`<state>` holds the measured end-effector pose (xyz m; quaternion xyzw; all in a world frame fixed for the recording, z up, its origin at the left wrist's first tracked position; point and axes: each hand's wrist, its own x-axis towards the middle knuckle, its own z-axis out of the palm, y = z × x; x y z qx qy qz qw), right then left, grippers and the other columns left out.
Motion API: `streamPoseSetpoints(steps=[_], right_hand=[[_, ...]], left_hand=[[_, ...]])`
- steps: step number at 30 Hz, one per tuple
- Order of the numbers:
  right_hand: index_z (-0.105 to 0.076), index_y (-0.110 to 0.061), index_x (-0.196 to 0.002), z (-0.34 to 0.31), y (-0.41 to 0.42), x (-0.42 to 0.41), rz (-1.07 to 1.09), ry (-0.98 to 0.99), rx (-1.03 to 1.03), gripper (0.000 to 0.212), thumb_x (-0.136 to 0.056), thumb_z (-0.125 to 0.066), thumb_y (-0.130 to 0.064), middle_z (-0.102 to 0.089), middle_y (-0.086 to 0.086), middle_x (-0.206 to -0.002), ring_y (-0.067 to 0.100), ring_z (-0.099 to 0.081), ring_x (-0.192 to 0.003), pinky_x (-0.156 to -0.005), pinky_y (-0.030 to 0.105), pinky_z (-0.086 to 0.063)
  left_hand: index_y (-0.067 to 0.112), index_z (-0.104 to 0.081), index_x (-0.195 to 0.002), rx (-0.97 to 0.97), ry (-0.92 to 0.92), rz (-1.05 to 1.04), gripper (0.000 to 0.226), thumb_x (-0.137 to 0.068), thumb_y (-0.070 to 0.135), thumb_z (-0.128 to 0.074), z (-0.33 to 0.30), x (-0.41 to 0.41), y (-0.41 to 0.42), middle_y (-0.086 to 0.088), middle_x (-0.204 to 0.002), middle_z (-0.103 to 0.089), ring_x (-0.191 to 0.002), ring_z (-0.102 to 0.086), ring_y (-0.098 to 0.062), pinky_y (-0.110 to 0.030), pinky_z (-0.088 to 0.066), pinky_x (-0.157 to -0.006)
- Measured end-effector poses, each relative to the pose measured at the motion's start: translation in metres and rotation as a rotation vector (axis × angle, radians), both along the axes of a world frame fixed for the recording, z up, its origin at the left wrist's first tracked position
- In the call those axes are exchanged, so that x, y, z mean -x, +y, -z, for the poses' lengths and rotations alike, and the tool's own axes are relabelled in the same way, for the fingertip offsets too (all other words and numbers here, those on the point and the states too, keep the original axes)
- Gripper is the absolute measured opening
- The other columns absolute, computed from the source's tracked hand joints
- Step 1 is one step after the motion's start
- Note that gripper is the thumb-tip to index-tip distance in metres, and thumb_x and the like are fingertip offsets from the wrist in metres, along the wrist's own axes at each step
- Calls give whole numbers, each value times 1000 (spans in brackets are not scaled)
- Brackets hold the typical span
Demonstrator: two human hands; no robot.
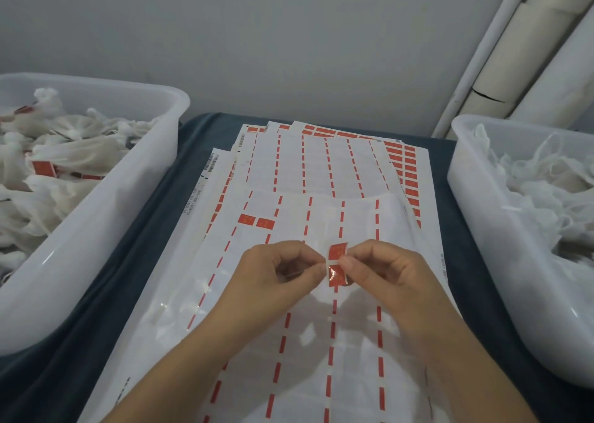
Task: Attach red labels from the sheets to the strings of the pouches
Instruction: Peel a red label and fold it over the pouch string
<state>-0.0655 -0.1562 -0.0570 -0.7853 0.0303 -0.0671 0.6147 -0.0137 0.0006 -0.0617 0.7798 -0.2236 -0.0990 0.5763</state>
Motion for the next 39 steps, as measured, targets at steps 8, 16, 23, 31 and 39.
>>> streamPoseSetpoints(steps=[8, 16, 23, 31, 39], right_hand=[[-69, -27, -77, 1, 0, 1, -5, -54, 37, 13, -70, -61, -36, -71, -15, -77, 2, -67, -78, -66, 5, -47], [-67, -32, -78, 2, -1, 0, -18, -72, 164, 18, -69, -58, -44, -69, -19, -77, 1, -66, -78, -71, 7, -49], [-69, -34, -85, -4, -1, 0, 126, 10, 60, 33, -62, -58, -56, -71, -20, -76, 0, -67, -77, -66, 12, -51], [-69, -37, -95, -12, -7, 1, 226, 137, -156, 23, -73, -63, -44, -69, -21, -87, -1, -67, -77, -52, 6, -47], [-74, -17, -87, 0, 8, -1, 89, 145, -373, 30, -65, -66, -36, -73, -1, -84, 15, -69, -76, -62, 16, -52]], left_hand=[[27, -64, -63, 71, 117, 25, 21, -81, 29, -54, -5, 1, 1, 14, -56, -58, -57, -56, 4, -5, -41, -53], [35, -65, -65, -4, -4, 42, 16, -80, 29, -65, -1, 0, 0, 17, -63, -62, -64, -57, 4, -4, -41, -54], [27, -63, -67, -23, 5, 5, 15, -82, 24, -66, 2, 1, -1, 15, -64, -61, -65, -56, 2, -5, -42, -56], [25, -67, -63, 200, 278, -37, 23, -61, 47, -62, -6, 0, 1, 6, -54, -58, -50, -52, -2, -6, -43, -54], [31, -68, -63, 204, 238, 35, 17, -60, 47, -62, -6, 1, 0, 10, -54, -57, -52, -52, -1, -9, -42, -52]])
